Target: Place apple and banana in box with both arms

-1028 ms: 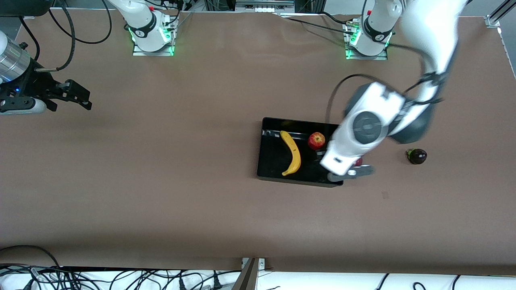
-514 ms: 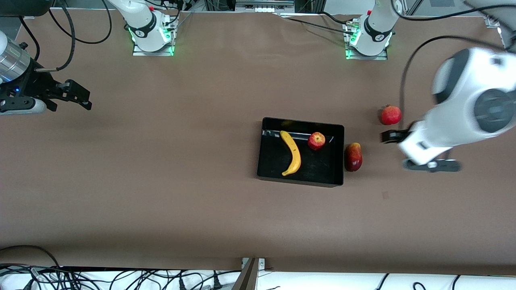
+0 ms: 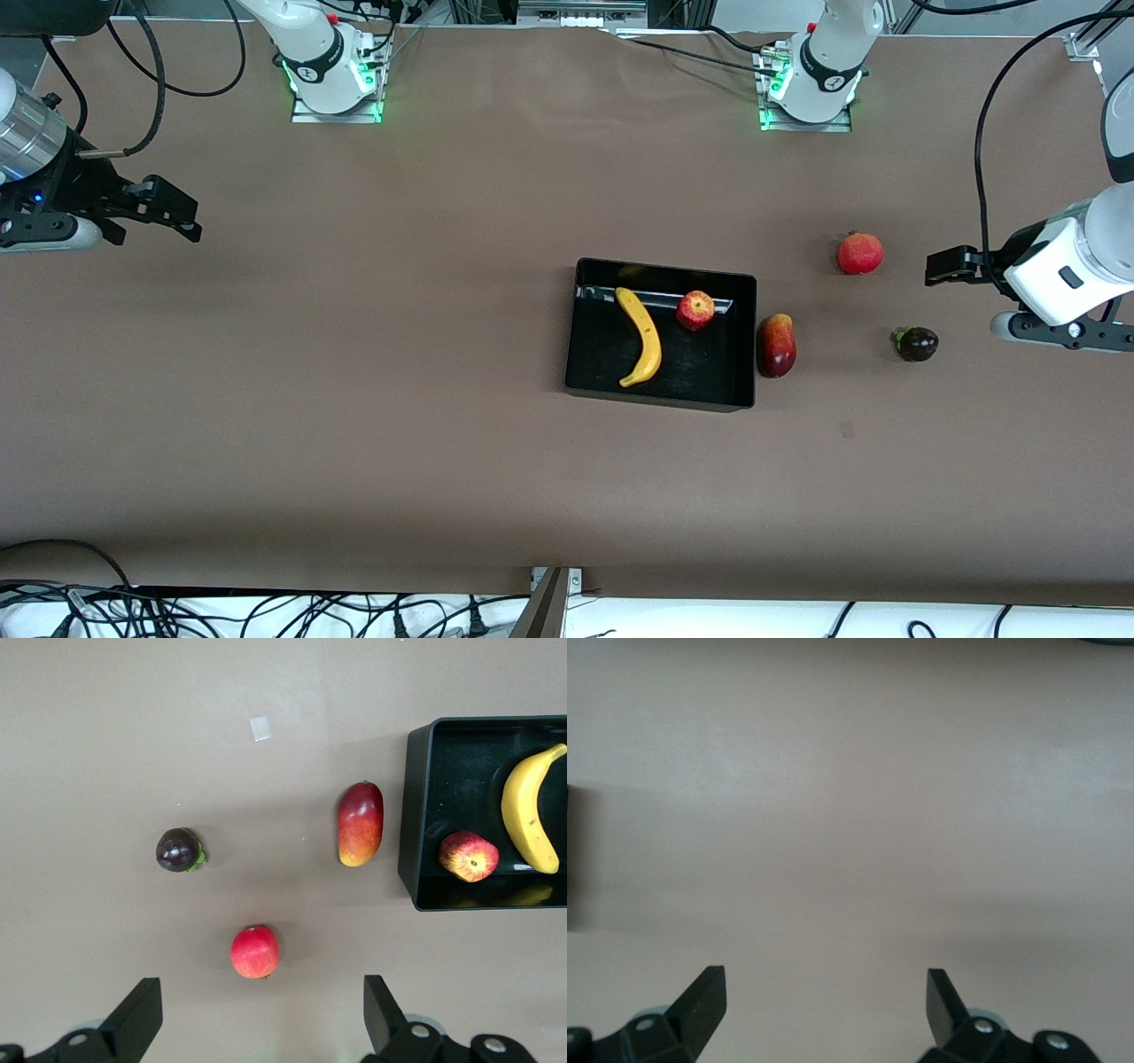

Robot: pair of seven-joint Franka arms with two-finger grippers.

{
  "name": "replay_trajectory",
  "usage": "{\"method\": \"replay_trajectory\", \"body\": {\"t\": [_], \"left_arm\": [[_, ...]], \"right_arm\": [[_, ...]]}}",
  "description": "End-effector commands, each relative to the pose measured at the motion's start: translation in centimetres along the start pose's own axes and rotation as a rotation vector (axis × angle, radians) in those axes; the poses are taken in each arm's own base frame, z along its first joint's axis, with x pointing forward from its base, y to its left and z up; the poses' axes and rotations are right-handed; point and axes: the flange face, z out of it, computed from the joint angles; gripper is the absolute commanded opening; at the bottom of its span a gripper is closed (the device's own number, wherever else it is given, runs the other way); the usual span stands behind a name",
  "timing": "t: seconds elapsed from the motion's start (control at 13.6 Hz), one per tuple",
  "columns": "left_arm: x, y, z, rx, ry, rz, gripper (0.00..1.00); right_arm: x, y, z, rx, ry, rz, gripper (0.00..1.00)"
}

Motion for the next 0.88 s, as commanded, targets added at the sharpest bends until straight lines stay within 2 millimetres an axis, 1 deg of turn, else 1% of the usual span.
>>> {"method": "replay_trajectory", "body": {"t": [0.0,0.15,0.22,0.29,0.37,0.44,0.51,0.66,0.73,0.81], "left_arm": [[-1.5,1.5,-1.5,0.021,0.008,0.035,1.0],[-2.0,1.0,-0.3,0.042,0.011,-0.007,1.0],[-3.0,0.3,-0.4,0.026,0.039,-0.027,1.0],[-3.8,0.0,0.1,0.007,0.084,-0.045,1.0],[-5.6,0.4,-0.1,0.01,0.155,-0.049,1.0],[-7.3,1.3,-0.5,0.026,0.221,-0.042,1.0],[-8.4,1.3,-0.5,0.028,0.224,-0.05,1.0],[-8.8,0.9,-0.3,0.026,0.214,-0.06,1.0],[-8.9,1.5,-0.2,0.027,0.2,-0.048,1.0],[-8.9,1.5,0.0,0.027,0.186,-0.045,1.0]], "right_arm": [[0.1,0.1,-0.4,0.001,-0.004,0.001,1.0],[0.2,0.2,-0.4,0.0,-0.004,0.003,1.0],[0.2,0.2,-0.4,0.0,-0.004,0.003,1.0],[0.2,0.2,-0.4,0.0,-0.004,0.003,1.0],[0.1,0.1,-0.4,0.001,-0.004,0.001,1.0],[0.2,0.2,-0.4,0.0,-0.004,0.003,1.0],[0.2,0.2,-0.4,0.0,-0.004,0.003,1.0],[0.2,0.2,-0.4,0.0,-0.004,0.003,1.0],[0.2,0.2,-0.4,0.0,-0.004,0.003,1.0],[0.2,0.2,-0.4,0.0,-0.004,0.003,1.0]]}}
